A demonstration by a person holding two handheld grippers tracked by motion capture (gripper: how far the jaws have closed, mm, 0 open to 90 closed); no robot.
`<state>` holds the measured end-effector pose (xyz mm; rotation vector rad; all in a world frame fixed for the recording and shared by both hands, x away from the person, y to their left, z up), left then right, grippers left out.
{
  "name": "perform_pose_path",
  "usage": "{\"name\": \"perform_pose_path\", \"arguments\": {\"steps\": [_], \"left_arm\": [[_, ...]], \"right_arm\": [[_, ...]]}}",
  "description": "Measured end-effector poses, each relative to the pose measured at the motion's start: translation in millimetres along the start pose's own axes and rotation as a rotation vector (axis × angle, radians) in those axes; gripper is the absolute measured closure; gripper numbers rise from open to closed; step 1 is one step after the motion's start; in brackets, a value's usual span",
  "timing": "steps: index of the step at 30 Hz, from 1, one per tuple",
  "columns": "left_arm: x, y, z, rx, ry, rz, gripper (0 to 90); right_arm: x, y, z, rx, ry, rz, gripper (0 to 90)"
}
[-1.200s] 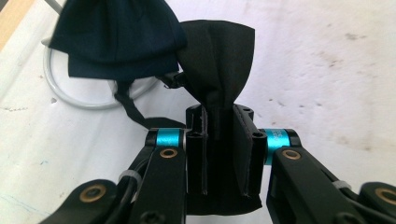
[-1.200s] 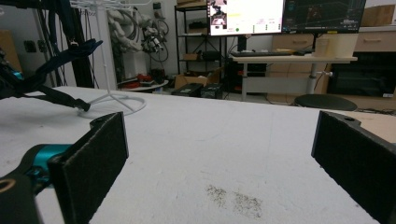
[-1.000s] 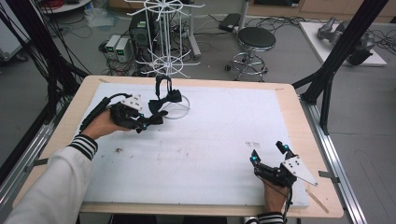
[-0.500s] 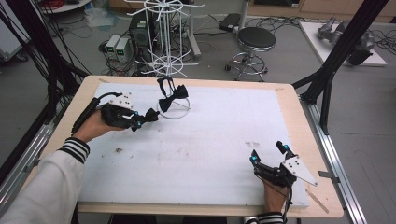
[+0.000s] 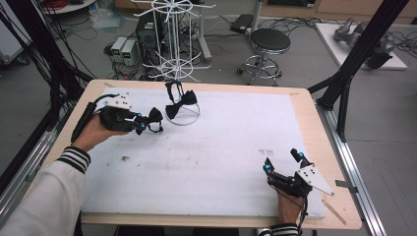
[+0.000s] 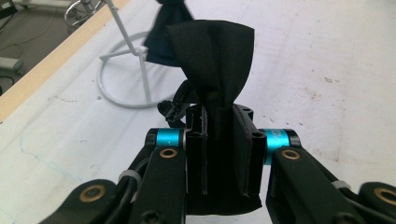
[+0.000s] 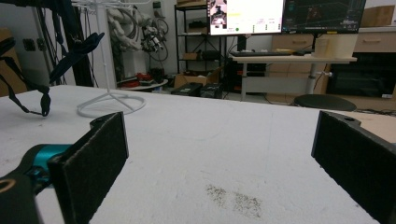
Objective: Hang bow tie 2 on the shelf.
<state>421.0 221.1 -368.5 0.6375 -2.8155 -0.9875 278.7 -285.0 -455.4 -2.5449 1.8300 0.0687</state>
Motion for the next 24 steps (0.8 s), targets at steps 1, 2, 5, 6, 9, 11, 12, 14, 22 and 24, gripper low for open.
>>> {"name": "perform_pose_path", "arguments": {"steps": [1,2,5,6,9,11,12,14,22,24], "left_arm": [[-0.7,1.8,0.3,0.013,0.010,-0.004,76.4],[-1.5,3.9,0.4,0.025,0.020,-0.011,76.4],[-3.3,9.8,0.0,0.077,0.053,-0.025,76.4],[-3.8,11.8,-0.3,0.092,0.064,-0.033,76.5],[-5.3,17.2,-1.3,0.125,0.079,-0.046,76.5],[-5.7,19.4,-1.6,0.134,0.082,-0.059,76.5],[-5.9,20.4,-1.6,0.133,0.077,-0.063,76.5],[-5.8,21.8,-2.0,0.144,0.079,-0.076,76.5],[-11.2,33.6,-8.1,0.276,0.153,-0.113,76.5],[-12.3,36.5,-9.7,0.289,0.158,-0.131,76.5]], "right_arm": [[0.1,0.0,0.1,0.000,0.001,0.000,3.0],[0.0,0.0,0.0,0.000,-0.001,0.000,3.0],[0.2,0.2,0.0,-0.001,-0.003,-0.001,3.0],[0.2,0.1,0.0,0.000,-0.002,0.000,3.0],[0.2,0.1,0.0,0.000,-0.002,0.000,3.0],[0.2,0.1,0.1,0.000,-0.003,0.001,3.0],[0.5,0.0,-0.1,0.001,0.000,0.002,3.0],[0.1,0.0,0.1,0.000,-0.002,0.001,3.0],[0.0,0.0,0.1,0.000,-0.003,0.001,3.0],[0.1,0.0,0.0,0.000,-0.002,0.001,3.0]]}}
Point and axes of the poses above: each handheld gripper's, and its own axes: y roughly backward along the jaws, z roughly out of its underside, x roughly to its right, the point moved 3 cm from there along -y, roughly forward along the jaws, and after that the axes turned 2 degrees about z, right-handed, at the moved point
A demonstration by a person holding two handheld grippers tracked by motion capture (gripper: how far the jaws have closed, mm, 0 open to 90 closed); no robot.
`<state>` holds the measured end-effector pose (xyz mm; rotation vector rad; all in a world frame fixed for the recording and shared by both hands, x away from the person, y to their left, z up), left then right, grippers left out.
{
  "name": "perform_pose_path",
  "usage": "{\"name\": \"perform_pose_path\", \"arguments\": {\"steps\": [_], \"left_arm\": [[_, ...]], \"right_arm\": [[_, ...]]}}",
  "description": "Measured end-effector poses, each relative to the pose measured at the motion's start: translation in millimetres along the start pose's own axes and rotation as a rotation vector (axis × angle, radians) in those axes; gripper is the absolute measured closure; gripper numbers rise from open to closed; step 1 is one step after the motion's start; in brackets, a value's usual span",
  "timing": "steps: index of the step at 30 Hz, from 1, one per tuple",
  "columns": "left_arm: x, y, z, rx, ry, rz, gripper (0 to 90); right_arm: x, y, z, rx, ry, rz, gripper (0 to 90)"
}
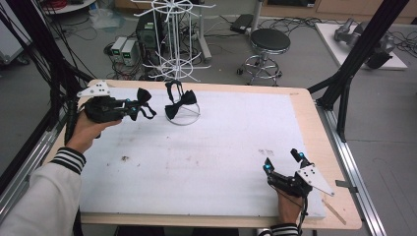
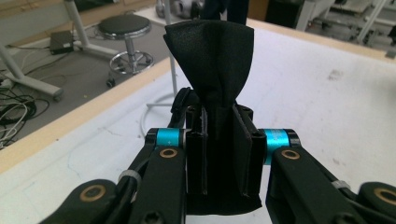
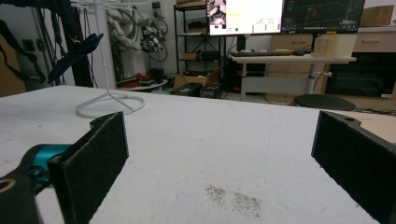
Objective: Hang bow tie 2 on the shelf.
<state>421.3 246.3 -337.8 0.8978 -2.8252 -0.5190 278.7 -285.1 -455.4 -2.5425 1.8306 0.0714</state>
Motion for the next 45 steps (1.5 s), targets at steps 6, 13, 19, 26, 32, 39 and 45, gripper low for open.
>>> {"name": "perform_pose_path", "arguments": {"steps": [6,13,19,26,32,39,45], "left_arm": [[-1.2,3.4,-9.8,0.040,0.006,-0.028,76.5],[-0.9,3.8,-22.2,0.072,0.012,-0.028,76.5],[-2.4,3.9,-31.8,0.096,0.018,-0.036,76.5],[-4.8,3.5,-44.3,0.123,0.027,-0.033,76.5],[-6.4,2.2,-53.4,0.138,0.030,-0.033,76.5],[-7.7,-1.5,-61.1,0.147,0.036,-0.037,76.5],[-6.6,-5.4,-67.8,0.153,0.040,-0.035,76.5]], "right_arm": [[0.0,0.0,0.0,-0.001,0.000,0.001,3.0],[-0.1,0.0,0.0,0.000,-0.001,0.000,3.0],[0.2,0.1,0.0,0.000,0.000,0.000,3.0],[0.2,0.1,0.0,-0.001,-0.003,0.000,3.0],[0.4,-0.1,-0.1,0.002,-0.003,0.000,3.0],[0.5,0.0,-0.1,0.002,-0.004,-0.001,3.0],[0.6,0.1,-0.1,0.002,-0.004,-0.001,3.0]]}}
Point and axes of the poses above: each handheld gripper's, and its own axes: y roughly backward along the jaws, z roughly out of its underside, x roughly to its right, the point moved 3 cm from there along -y, roughly forward along the jaws, and after that the axes turned 2 degrees about z, right-handed, at the moved point
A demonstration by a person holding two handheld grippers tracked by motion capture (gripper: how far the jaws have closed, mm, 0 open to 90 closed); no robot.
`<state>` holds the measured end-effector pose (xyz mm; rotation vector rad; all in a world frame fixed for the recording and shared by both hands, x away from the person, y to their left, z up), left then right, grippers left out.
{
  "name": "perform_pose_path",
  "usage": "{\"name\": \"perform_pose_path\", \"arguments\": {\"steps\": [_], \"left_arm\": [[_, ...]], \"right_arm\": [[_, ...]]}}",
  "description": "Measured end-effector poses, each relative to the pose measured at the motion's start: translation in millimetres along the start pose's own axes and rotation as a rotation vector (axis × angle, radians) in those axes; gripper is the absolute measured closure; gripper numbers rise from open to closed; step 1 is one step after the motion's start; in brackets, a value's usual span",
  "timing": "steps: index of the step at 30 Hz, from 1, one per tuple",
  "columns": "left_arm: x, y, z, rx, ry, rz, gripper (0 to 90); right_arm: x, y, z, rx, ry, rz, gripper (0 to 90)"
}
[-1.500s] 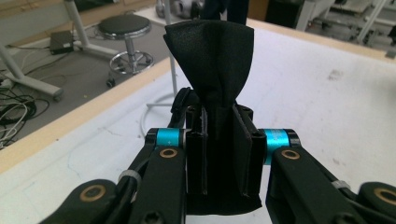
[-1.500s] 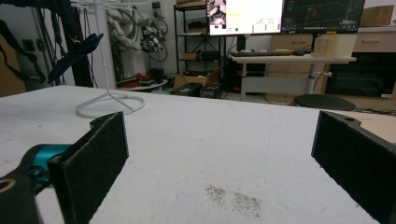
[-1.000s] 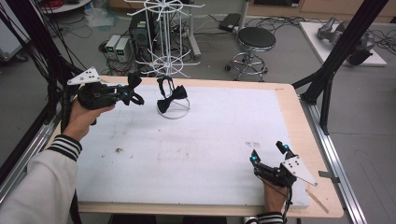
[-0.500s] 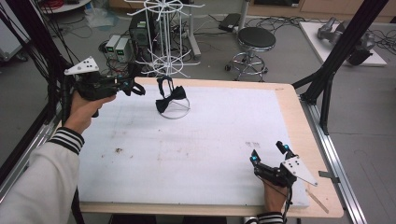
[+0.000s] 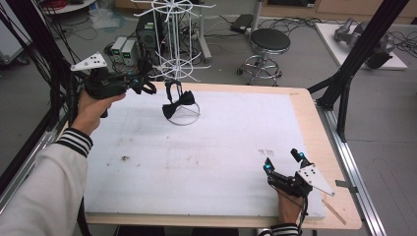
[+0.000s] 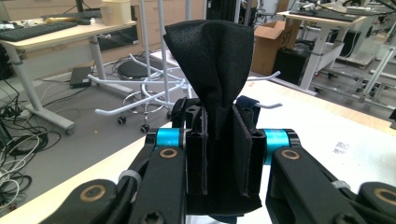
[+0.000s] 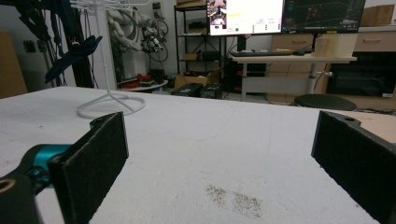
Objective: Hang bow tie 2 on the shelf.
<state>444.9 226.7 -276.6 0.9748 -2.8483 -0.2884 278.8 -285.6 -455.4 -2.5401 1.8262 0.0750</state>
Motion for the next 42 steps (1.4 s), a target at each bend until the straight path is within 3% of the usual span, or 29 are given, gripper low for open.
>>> {"name": "perform_pose_path", "arguments": {"steps": [31,42], "left_arm": [[7.1,-27.9,-16.4,-0.028,0.004,-0.011,76.5],[8.9,-39.3,-14.9,-0.044,0.012,-0.018,76.5]], "right_arm": [[0.7,-0.1,-0.2,0.004,-0.004,-0.004,3.0],[0.8,0.1,-0.1,-0.001,-0.008,-0.006,3.0]]}}
Point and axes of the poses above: each handheld gripper's, and its own axes: y roughly backward along the jaws, z roughly out of its underside, x roughly to its right, the point moved 3 cm from there along -y, roughly forward along the jaws, and after that the axes turned 2 degrees about z, right-handed, at the moved point
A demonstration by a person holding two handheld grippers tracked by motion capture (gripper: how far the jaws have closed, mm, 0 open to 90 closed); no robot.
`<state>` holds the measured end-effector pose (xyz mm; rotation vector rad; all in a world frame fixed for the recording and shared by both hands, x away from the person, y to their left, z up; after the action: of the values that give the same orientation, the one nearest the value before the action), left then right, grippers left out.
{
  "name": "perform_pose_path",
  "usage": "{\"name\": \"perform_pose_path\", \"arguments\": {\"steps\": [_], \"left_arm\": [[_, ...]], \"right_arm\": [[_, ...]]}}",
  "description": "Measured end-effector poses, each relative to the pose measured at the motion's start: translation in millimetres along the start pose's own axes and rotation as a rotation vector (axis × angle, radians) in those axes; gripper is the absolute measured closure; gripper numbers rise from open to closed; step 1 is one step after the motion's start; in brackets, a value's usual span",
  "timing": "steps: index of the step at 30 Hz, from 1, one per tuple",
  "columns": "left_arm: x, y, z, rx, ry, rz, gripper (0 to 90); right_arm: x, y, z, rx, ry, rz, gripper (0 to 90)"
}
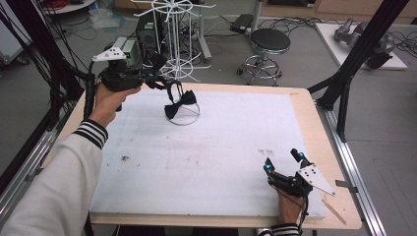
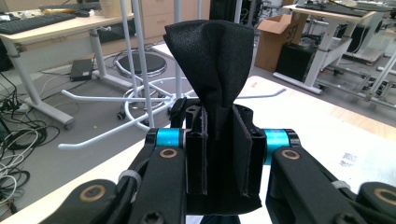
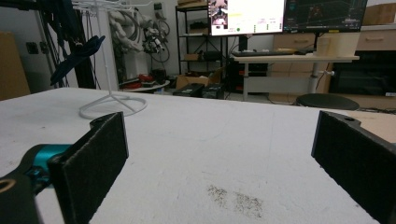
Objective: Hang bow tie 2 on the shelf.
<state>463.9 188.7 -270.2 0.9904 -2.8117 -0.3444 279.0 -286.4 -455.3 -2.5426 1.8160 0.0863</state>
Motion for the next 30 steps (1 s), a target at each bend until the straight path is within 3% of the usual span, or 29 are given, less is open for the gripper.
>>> {"name": "perform_pose_path", "arguments": {"steps": [8,19,21,24,26,30], "left_arm": [[5.0,-10.5,0.3,-0.026,-0.020,0.000,76.1],[6.9,-9.4,-0.1,-0.033,-0.040,-0.004,73.0],[8.0,-9.3,-0.9,-0.020,-0.045,0.002,66.0],[10.4,-9.6,-2.2,-0.004,-0.064,0.018,45.3],[12.5,-9.6,-2.6,0.003,-0.091,-0.002,32.7],[13.6,-5.7,-5.1,0.025,-0.081,0.001,18.2]], "right_arm": [[-0.1,0.0,0.0,-0.001,-0.001,-0.001,3.0],[0.1,0.0,0.0,0.001,0.004,-0.002,3.0],[0.0,0.0,0.0,0.000,0.000,-0.001,3.0],[0.0,-0.1,-0.1,0.001,0.002,-0.003,3.0],[0.0,0.0,0.0,0.000,0.004,-0.002,3.0],[-0.4,0.2,0.0,0.006,0.005,-0.003,3.0]]}}
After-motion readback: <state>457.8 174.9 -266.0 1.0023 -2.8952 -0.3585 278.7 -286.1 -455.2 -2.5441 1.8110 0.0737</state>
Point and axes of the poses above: each handheld gripper's, and its own axes: y roughly backward along the jaws, z roughly out of its underside, x roughly to its right, the point moved 3 cm from there along -y, roughly forward along the jaws, and after that the axes turned 2 degrees about z, right-handed, at the moved point
